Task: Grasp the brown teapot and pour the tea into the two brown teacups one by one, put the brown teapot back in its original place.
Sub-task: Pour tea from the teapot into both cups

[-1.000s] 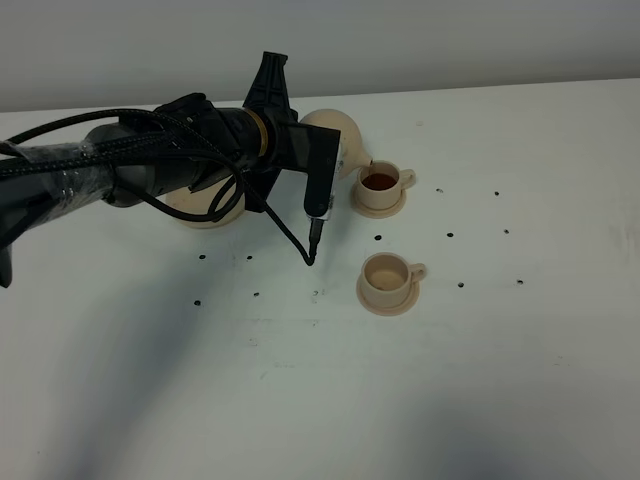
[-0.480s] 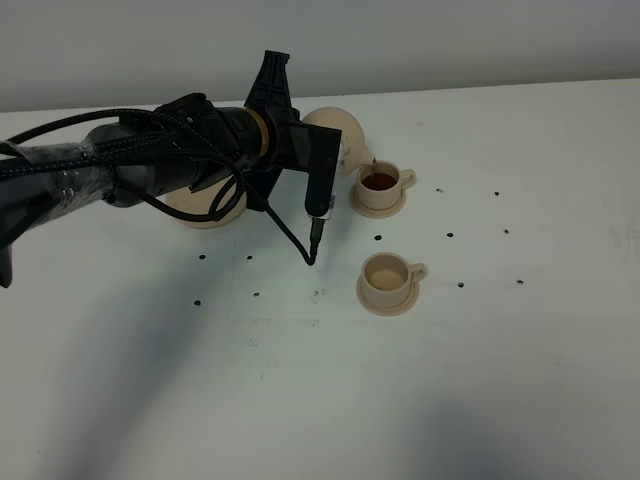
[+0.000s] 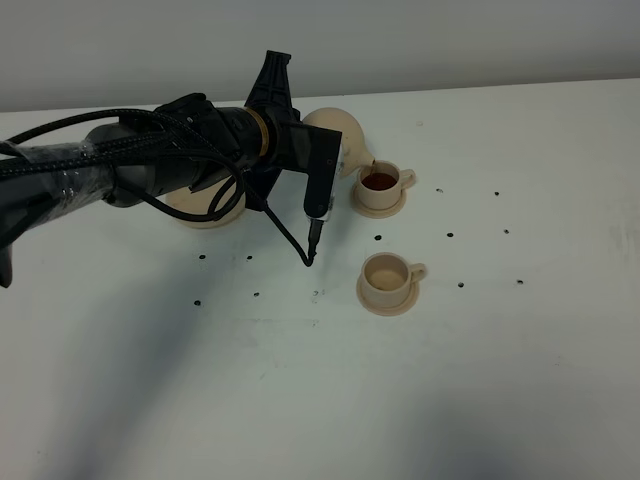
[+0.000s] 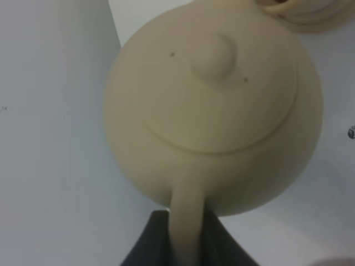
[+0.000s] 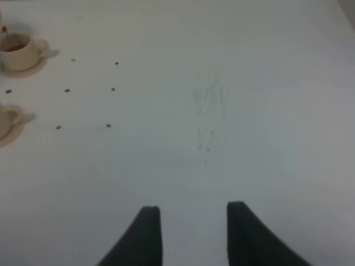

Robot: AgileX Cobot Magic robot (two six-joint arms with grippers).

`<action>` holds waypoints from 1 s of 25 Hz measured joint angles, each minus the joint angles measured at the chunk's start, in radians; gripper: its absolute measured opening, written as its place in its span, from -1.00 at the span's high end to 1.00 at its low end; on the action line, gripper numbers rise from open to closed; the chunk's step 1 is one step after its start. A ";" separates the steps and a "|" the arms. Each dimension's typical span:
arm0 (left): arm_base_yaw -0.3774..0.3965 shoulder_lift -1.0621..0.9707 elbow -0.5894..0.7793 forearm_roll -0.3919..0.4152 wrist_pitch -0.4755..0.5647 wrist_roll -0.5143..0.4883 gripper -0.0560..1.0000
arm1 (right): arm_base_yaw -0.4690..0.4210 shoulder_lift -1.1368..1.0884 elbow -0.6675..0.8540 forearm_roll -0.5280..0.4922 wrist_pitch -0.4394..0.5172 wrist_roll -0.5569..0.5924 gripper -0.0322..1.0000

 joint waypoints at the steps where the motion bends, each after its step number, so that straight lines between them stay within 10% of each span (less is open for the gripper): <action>1: 0.000 0.000 0.000 0.000 0.000 0.002 0.73 | 0.000 0.000 0.000 0.000 0.000 0.000 0.33; 25: -0.004 0.000 0.000 -0.001 -0.001 0.041 0.73 | 0.000 0.000 0.000 0.000 0.000 0.000 0.33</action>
